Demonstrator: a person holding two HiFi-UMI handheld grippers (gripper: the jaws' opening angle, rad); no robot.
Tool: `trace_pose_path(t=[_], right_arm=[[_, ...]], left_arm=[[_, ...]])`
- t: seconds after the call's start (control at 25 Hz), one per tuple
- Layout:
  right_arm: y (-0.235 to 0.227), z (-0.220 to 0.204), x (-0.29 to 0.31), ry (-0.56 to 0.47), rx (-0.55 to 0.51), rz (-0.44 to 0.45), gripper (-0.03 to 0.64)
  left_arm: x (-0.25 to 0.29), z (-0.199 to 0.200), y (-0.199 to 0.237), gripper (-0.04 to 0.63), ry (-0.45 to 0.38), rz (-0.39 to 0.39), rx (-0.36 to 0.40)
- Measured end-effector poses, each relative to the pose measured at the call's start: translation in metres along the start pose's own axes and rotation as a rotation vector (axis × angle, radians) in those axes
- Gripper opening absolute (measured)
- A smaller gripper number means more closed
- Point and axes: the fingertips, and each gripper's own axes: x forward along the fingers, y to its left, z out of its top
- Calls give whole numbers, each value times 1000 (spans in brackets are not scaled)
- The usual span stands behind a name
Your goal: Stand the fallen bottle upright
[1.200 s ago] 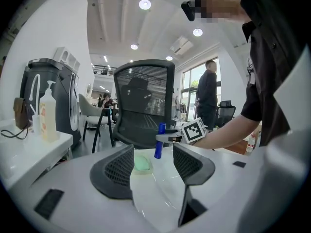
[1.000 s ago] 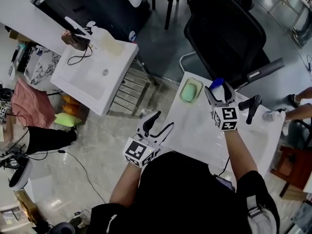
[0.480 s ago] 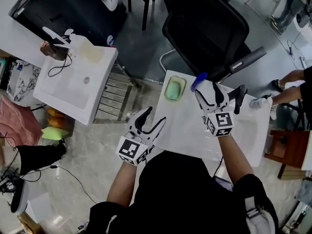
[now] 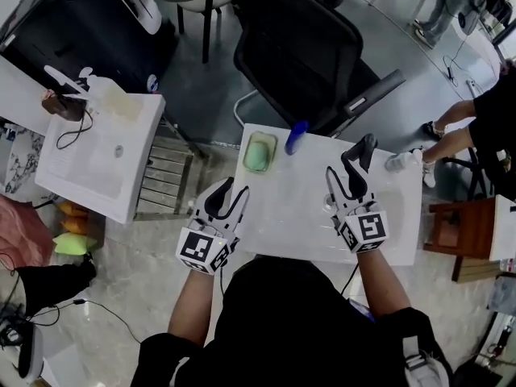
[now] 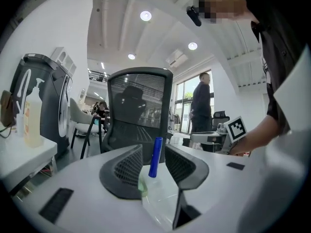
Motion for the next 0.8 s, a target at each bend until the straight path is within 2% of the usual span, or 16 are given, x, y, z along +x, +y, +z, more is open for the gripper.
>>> trace_pose_path(t=[0.08, 0.2, 0.44, 0.6, 0.72, 0.8], right_arm=[[-6, 7, -13, -13, -5, 0, 169], [-19, 19, -35, -43, -23, -13, 153], [-55, 27, -84, -94, 17, -71, 106], [-72, 26, -104, -118, 23, -75, 78], [-79, 23, -112, -112, 35, -74, 29], [-80, 23, -115, -118, 36, -66, 28]], left_arm=[[1, 6, -3, 124, -10, 24, -6], [7, 15, -15, 101, -23, 38, -8], [24, 30, -52, 74, -59, 9, -1], [36, 38, -77, 67, -65, -12, 15], [38, 40, -93, 57, -76, -8, 17], [39, 40, -100, 52, -79, -6, 22]])
